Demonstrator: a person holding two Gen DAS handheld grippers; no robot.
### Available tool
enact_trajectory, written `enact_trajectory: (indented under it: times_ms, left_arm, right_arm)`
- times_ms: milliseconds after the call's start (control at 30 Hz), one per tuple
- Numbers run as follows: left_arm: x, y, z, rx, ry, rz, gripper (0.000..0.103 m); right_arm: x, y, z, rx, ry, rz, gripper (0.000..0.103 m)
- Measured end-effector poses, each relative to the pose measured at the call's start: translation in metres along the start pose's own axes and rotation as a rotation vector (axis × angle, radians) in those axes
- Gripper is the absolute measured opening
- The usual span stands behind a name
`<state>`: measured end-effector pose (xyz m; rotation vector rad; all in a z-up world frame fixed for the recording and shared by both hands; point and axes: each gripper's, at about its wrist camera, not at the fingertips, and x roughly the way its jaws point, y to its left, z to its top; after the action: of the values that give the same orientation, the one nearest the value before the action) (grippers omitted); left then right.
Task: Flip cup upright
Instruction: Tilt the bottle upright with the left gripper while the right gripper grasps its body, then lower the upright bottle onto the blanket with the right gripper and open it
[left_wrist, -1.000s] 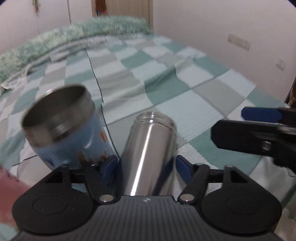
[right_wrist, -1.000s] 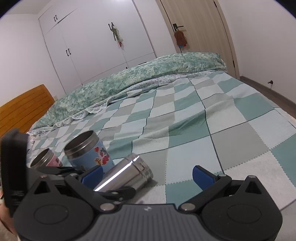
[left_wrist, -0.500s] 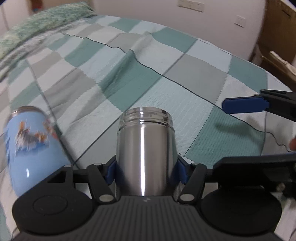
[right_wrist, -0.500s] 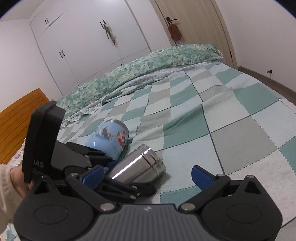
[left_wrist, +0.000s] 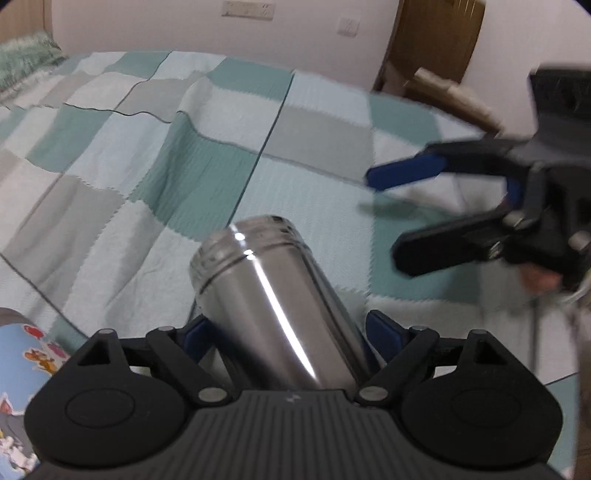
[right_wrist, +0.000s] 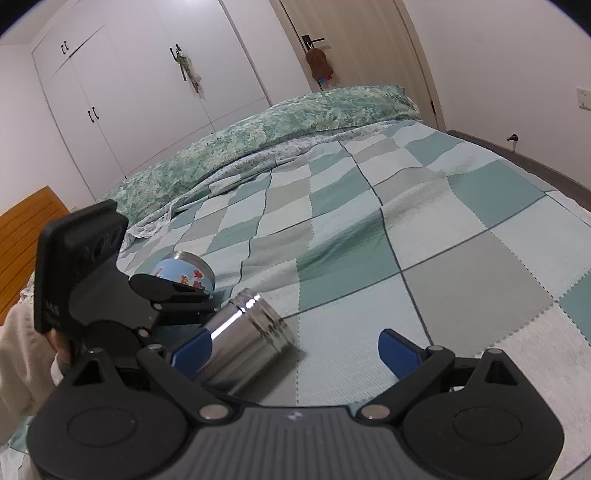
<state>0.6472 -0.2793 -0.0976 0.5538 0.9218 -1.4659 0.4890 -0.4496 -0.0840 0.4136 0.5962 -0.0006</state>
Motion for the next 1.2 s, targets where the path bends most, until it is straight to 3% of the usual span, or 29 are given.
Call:
enact_trajectory:
  times_ms: [67,267,300,333,500,667,700,733,767,900,1000,1067,1200]
  left_arm:
    - [-0.001,0.0,0.002,-0.018,-0.001,-0.042,0.089]
    - [0.014,-0.018,0.009,-0.019,0.035,0.031,0.092]
    - [0.012,-0.018,0.007,-0.02,0.021,0.043,0.087]
    - [0.009,-0.021,0.005,-0.01,-0.019,0.072,0.074]
    - [-0.009,-0.038,-0.007,0.006,-0.116,0.139,0.069]
    - [-0.029,-0.055,-0.005,0.048,-0.179,0.203,0.067]
    - [-0.032,-0.059,-0.005,0.056,-0.187,0.208,0.067]
    - [-0.034,-0.062,-0.004,0.06,-0.193,0.206,0.066]
    - [-0.036,-0.065,-0.004,0.063,-0.195,0.206,0.066]
    - [-0.045,-0.077,-0.005,0.046,-0.198,0.27,0.067]
    - [-0.057,-0.087,-0.017,-0.059,-0.204,0.317,0.067]
    - [-0.071,-0.1,-0.037,-0.132,-0.248,0.383,0.079]
    - [-0.112,-0.134,-0.074,-0.317,-0.354,0.439,0.084]
  right_arm:
    - [0.003,0.001,0.001,-0.001,-0.003,0.0,0.097]
    - [0.015,-0.001,0.003,0.018,0.014,-0.005,0.096]
    - [0.017,-0.002,0.004,0.026,0.019,0.004,0.095]
    - [0.018,-0.002,0.004,0.028,0.021,0.008,0.094]
    - [0.016,-0.002,0.002,0.052,0.035,0.046,0.095]
    - [0.015,0.0,-0.001,0.151,0.051,0.18,0.095]
    - [0.016,0.002,-0.001,0.171,0.053,0.203,0.094]
    - [0.018,0.003,0.0,0.193,0.055,0.229,0.084]
    - [0.019,0.004,0.001,0.212,0.048,0.25,0.068]
    - [0.017,0.008,0.007,0.255,0.044,0.296,0.065]
    - [0.004,0.026,0.012,0.195,0.031,0.285,0.063]
    - [-0.01,0.042,0.016,0.134,0.01,0.295,0.062]
    - [-0.041,0.091,0.019,-0.081,-0.045,0.316,0.062]
